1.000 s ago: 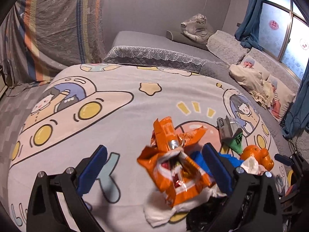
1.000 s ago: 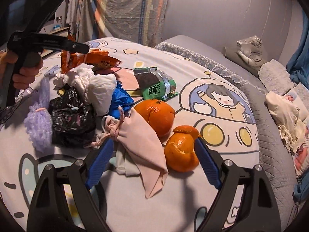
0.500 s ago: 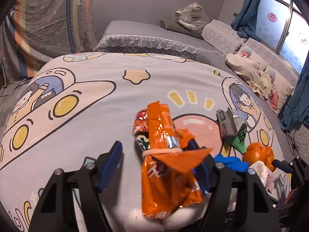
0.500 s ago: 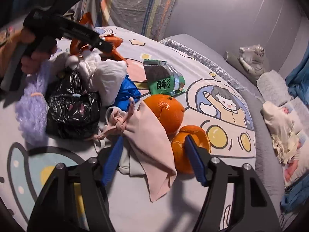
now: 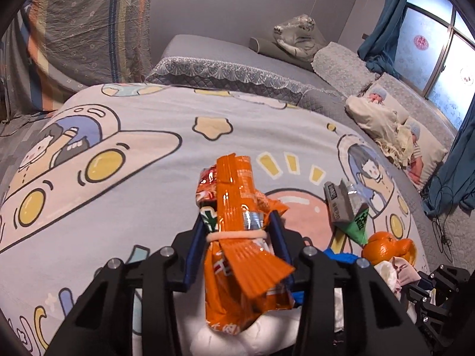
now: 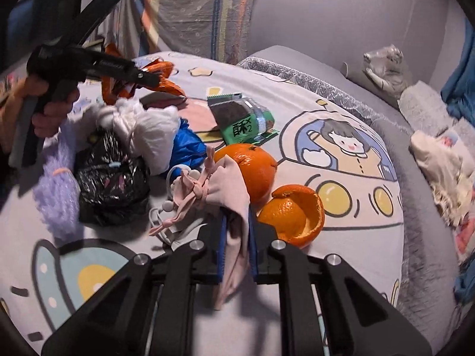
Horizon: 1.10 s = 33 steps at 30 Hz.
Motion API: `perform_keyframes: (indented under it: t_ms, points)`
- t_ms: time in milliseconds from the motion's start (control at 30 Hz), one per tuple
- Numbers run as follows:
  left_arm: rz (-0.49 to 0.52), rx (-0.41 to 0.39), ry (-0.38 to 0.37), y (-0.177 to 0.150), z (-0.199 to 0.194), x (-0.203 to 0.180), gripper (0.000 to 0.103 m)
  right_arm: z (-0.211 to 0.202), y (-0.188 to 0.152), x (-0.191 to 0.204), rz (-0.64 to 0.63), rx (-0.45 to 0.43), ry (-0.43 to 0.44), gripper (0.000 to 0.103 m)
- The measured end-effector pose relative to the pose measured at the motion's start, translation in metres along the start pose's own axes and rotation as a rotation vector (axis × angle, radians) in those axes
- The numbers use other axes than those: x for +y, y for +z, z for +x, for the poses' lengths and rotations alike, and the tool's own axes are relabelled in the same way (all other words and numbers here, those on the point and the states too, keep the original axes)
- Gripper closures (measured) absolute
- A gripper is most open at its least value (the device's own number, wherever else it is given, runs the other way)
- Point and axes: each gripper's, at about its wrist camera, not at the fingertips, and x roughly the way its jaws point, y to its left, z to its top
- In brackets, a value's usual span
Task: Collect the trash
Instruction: 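Grasp the orange snack wrapper with the left gripper while the right gripper grasps the pink cloth, then carry the pink cloth and orange wrapper over the yellow bin and release both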
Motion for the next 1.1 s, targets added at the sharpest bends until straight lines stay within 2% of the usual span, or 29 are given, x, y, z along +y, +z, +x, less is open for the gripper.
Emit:
perform_keyframes:
  t_ms: [333, 500, 767, 1000, 1100]
  points:
    - [-0.026, -0.078, -0.032, 0.003, -0.041, 0.006, 0.064, -0.061, 0.002, -0.007, 0.080, -0.130, 0.014, 0.092]
    - [-0.029, -0.123, -0.046, -0.003, -0.067, 0.000, 0.064, -0.086, 0.000, -0.013, 0.127, -0.163, 0.018, 0.092]
    - [0.018, -0.177, -0.066, -0.026, -0.105, -0.030, 0.064, -0.112, -0.014, -0.024, 0.217, -0.206, 0.024, 0.092]
    - [0.067, -0.196, -0.144, -0.054, -0.124, -0.072, 0.064, -0.114, -0.030, -0.034, 0.308, -0.198, 0.036, 0.092]
    - [0.080, -0.197, -0.168, -0.067, -0.126, -0.087, 0.064, -0.115, -0.038, -0.039, 0.349, -0.190, 0.015, 0.092]
